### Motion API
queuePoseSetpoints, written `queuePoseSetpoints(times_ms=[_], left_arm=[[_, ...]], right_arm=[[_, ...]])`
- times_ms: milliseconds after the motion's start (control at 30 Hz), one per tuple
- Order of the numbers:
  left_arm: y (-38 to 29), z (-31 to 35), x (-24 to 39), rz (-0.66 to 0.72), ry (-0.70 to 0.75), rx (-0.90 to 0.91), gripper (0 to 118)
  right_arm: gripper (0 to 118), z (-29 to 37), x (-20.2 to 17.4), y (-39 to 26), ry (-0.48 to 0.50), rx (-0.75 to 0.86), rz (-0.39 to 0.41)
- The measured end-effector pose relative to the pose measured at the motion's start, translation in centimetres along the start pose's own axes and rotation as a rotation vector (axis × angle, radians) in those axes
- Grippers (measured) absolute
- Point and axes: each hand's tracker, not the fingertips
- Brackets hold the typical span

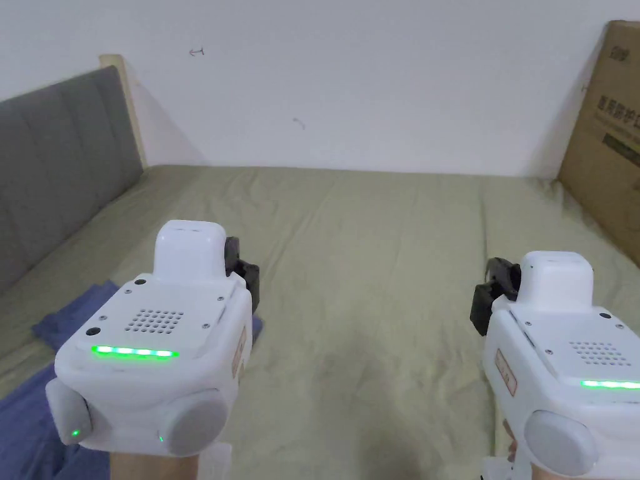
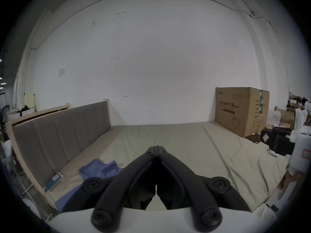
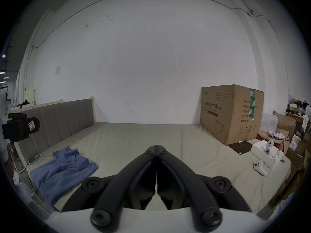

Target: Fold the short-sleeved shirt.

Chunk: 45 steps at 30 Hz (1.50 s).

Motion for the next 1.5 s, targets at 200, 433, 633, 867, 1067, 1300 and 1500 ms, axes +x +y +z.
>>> queuePoseSetpoints(times_ms=[200,433,633,867,1067,1300,1500], left_arm=[[-0.3,2.4,-4.8,0.018,0.15,-0.022,0],[-1.3,5.0,-9.8,0.046,0.289,-0.062,0],[-3.0,4.0,-12.1,0.081,0.299,-0.15,0],[-7.1,-0.8,-13.0,0.102,0.297,-0.294,57],[-11.6,-6.0,-14.0,0.137,0.259,-0.463,109],[-17.4,-13.4,-15.7,0.176,0.221,-0.674,110],[-21.2,-18.6,-15.7,0.171,0.132,-0.838,104]], right_arm=[[0,-1.8,-4.9,0.3,0.167,-0.026,0.008],[0,-2.8,-10.5,-0.6,0.333,-0.089,0.006],[0,-2.8,-13.1,-1.9,0.393,-0.134,0.038],[0,-4.4,-13.7,-3.2,0.404,-0.198,0.059],[0,-7.1,-14.4,-4.5,0.393,-0.26,0.057],[0,-10.7,-15.3,-6.9,0.388,-0.35,0.063],[0,-13.0,-14.6,-9.5,0.373,-0.44,0.047]])
